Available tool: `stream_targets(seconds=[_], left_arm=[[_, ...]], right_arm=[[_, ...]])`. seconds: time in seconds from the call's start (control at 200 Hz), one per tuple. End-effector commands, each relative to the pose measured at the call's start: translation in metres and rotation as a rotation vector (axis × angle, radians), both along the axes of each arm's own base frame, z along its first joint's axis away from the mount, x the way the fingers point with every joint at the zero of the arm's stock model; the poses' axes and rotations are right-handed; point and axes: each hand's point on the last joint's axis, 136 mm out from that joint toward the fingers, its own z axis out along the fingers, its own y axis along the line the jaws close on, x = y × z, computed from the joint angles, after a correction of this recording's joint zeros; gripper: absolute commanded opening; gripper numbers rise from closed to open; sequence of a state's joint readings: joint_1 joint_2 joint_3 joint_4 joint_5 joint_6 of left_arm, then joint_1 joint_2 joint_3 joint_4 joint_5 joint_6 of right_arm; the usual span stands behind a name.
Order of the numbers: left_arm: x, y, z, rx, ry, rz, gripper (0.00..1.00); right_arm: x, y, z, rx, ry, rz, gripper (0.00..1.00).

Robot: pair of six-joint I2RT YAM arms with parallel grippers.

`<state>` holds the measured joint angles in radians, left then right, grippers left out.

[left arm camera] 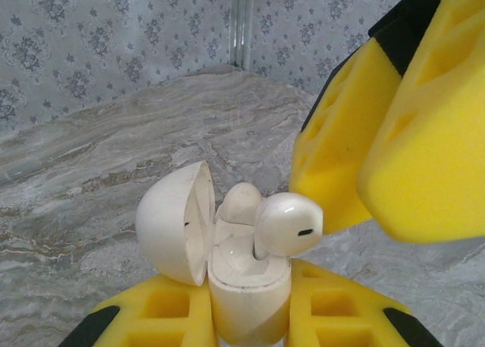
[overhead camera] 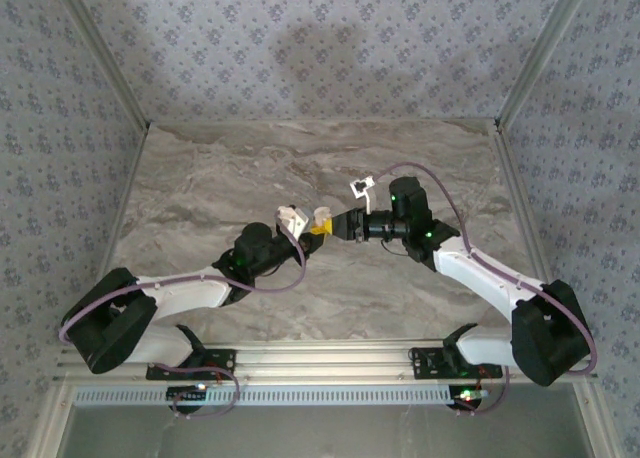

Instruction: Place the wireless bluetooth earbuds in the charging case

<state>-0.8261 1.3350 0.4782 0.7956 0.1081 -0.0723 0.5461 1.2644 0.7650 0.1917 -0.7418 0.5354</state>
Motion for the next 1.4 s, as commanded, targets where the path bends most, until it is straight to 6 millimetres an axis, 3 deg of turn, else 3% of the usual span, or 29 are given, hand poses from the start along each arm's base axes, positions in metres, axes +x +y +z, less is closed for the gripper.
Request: stream_targets(seconds=[0.0, 1.129, 1.394], left_arm=[[-0.001, -0.001, 0.02, -0.035, -0.047, -0.005, 0.1], [-0.002, -0.005, 0.022, -0.033, -0.054, -0.021, 0.1], [-0.005, -0.006, 0.021, -0.027, -0.051, -0.038, 0.1]], right_arm=[[-0.003, 0.005, 0.014, 0.03, -0.032, 0.022, 0.33], [-0.002, 0.015, 0.022, 0.031, -0.064, 0.046, 0.37], [-0.004, 0.002, 0.026, -0.006, -0.103, 0.026, 0.38]])
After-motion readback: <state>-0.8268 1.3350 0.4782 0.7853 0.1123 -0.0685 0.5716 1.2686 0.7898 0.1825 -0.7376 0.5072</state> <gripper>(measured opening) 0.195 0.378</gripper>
